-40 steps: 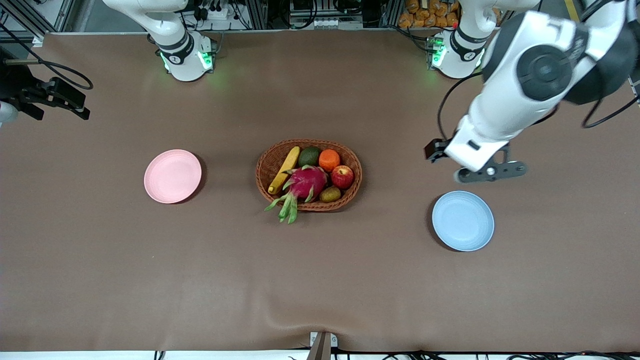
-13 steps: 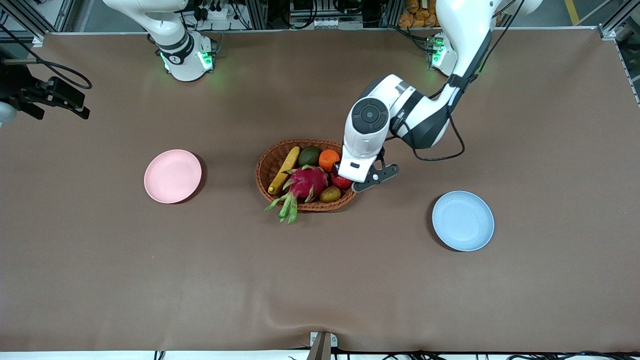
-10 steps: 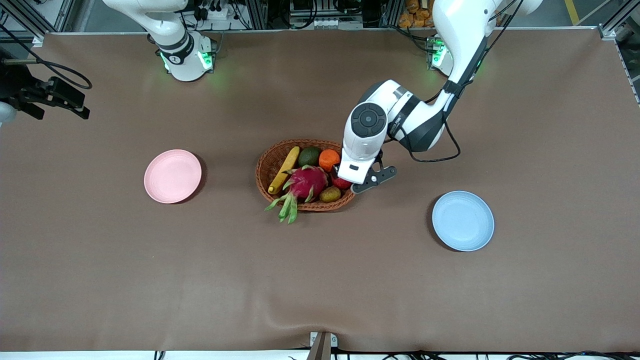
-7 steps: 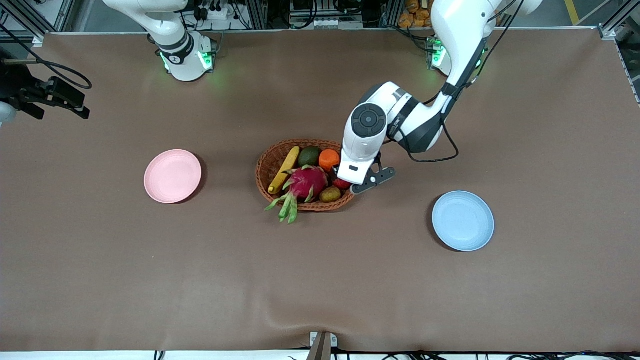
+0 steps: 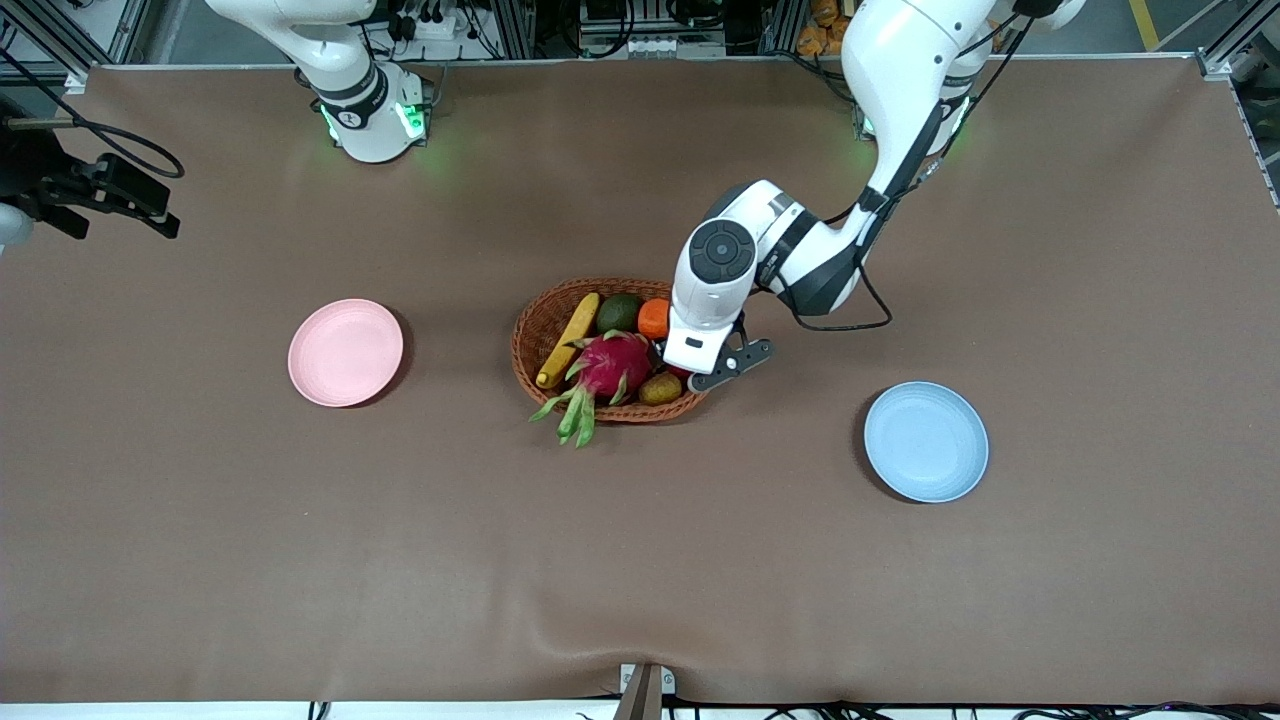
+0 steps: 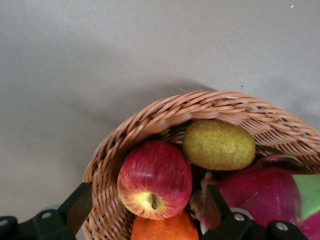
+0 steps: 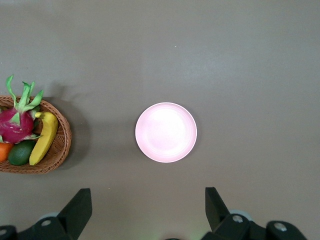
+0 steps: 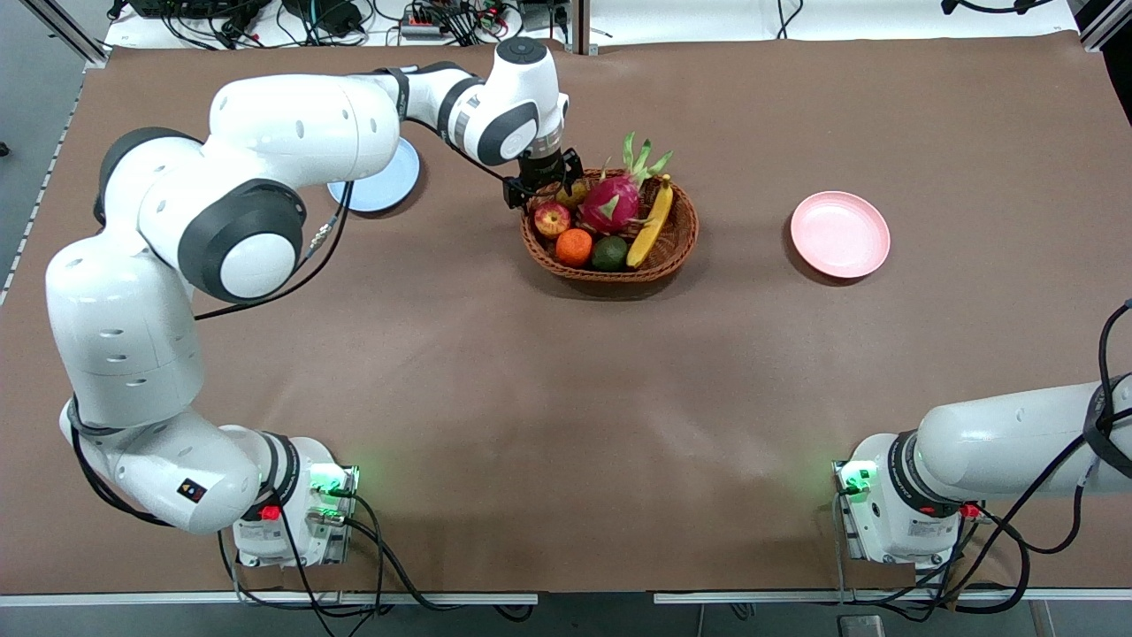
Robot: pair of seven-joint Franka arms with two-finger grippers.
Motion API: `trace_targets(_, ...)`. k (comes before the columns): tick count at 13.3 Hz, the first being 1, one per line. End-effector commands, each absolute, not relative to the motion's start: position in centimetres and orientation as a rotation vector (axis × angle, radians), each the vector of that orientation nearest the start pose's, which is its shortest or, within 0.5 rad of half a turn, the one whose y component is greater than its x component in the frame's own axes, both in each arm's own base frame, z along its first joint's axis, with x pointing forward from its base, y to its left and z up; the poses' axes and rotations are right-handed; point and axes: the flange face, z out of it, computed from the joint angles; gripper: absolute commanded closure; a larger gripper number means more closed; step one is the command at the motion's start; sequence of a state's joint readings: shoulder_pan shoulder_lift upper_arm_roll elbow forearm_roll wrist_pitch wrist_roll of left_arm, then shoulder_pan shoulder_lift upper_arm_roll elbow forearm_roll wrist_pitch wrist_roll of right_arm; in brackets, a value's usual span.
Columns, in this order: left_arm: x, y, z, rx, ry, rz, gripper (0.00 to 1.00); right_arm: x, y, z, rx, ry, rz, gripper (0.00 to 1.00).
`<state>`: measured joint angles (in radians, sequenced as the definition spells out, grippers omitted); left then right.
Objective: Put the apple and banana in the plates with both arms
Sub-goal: 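Lower the left gripper and grasp the red apple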
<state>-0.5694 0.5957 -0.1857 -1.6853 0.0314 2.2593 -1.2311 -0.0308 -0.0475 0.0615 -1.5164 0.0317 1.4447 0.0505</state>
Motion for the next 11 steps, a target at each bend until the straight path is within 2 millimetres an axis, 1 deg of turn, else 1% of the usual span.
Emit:
trace_targets(1, 50.0, -45.8, 25.2, -3.080, -0.785, 0.106, 0.00, 52.7, 2.0, 66.8, -3.096, 0.045, 0.044, 0.00)
trace_targets(4, 50.1, -45.9, 24.0, -3.085, -0.760, 0.080, 0.00, 52.7, 2.0, 66.8, -3.096, 0.048, 0.044, 0.00)
trace_targets(7, 49.8, -46.3, 23.6, -3.083, -0.784, 0.078, 0.00, 52.7, 2.0, 66.8, -3.096, 0.045, 0.046, 0.00)
trace_targets(8, 49.7, -46.3, 23.2, -3.078, -0.783, 0.084, 0.00, 52.7, 2.0, 66.8, -3.096, 0.045, 0.046, 0.00)
trace_targets(11, 49.7, -46.1, 22.9, -3.072, -0.779, 0.085, 0.00, 52.7, 2.0, 66.8, -3.096, 0.045, 0.044, 0.00)
